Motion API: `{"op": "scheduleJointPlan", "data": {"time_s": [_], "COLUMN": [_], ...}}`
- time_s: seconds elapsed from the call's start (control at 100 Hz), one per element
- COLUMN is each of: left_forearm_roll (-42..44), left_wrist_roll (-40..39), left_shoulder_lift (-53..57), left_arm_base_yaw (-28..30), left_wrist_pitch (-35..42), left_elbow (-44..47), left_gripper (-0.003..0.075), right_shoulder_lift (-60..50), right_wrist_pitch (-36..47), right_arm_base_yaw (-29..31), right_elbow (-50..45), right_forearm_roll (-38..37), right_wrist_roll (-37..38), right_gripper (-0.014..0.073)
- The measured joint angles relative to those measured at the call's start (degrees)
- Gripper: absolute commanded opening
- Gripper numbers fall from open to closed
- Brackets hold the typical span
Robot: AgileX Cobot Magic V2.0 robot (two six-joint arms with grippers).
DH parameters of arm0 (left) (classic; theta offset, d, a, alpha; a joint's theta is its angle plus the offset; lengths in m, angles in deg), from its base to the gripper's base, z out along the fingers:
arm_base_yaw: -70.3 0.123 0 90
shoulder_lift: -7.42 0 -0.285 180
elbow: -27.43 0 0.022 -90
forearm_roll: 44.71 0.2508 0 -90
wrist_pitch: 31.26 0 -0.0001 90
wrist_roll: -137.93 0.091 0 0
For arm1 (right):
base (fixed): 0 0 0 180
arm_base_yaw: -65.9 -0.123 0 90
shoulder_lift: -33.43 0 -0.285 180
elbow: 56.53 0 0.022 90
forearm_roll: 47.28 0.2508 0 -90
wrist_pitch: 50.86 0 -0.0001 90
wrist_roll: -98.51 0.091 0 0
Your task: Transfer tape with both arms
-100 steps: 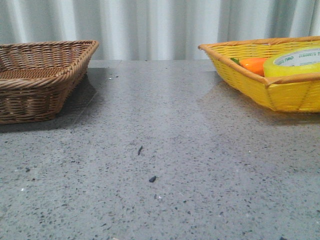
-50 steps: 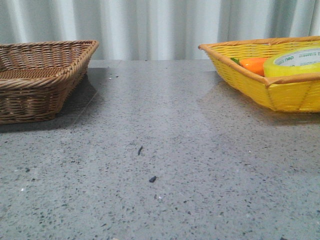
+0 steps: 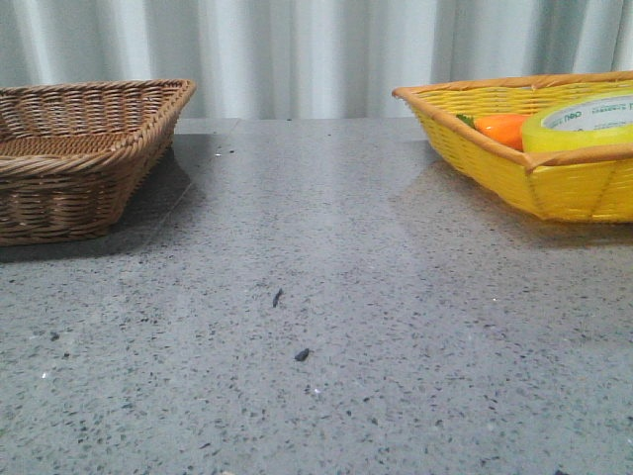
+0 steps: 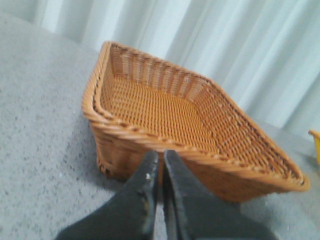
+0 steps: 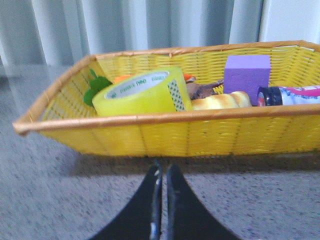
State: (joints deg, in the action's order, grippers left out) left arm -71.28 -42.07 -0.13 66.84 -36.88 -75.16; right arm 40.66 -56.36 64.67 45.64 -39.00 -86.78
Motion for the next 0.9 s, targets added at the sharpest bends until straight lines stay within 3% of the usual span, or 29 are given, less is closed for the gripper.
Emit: {"op": "scheduleJointPlan", "data": {"time_s": [0.2,0.29,0.45,0.65,0.77,0.9], "left_forearm_roll": [-3.62,-4.38,-2.01,2.02,2.36,2.61], "left_wrist_roll": [0.0,0.0,0.0,4.59,6.57,7.11], "left_shoulder_lift": [0.0,0.0,-1.7,-11.69,-18.64,-23.51], "left_arm_base_yaw": [0.0,0.0,0.0,0.0,-0.3,-3.15], "left_wrist_pitch": [4.41,3.34,-1.73,-8.06,-12.35,-13.57], "left_elbow": [0.0,-0.59,-6.3,-17.66,-24.11,-28.94], "left_gripper": [-0.002,-0.002,-0.002,-0.0008,0.0139,0.0363], "right_shoulder_lift": [0.0,0.0,0.0,4.81,11.53,19.19], "right_wrist_pitch": [7.25,8.08,4.49,-4.06,-9.08,-14.38], "right_arm_base_yaw": [0.0,0.0,0.0,0.0,0.0,0.0], "right_elbow": [0.0,0.0,4.03,14.47,21.5,29.86], "right_forearm_roll": [18.83,23.09,23.75,16.03,12.96,11.02], "right_wrist_roll": [0.14,0.27,0.04,-0.22,-0.22,-0.22], "right_gripper": [-0.0062,-0.0062,-0.0062,-0.006,0.0007,0.023]}}
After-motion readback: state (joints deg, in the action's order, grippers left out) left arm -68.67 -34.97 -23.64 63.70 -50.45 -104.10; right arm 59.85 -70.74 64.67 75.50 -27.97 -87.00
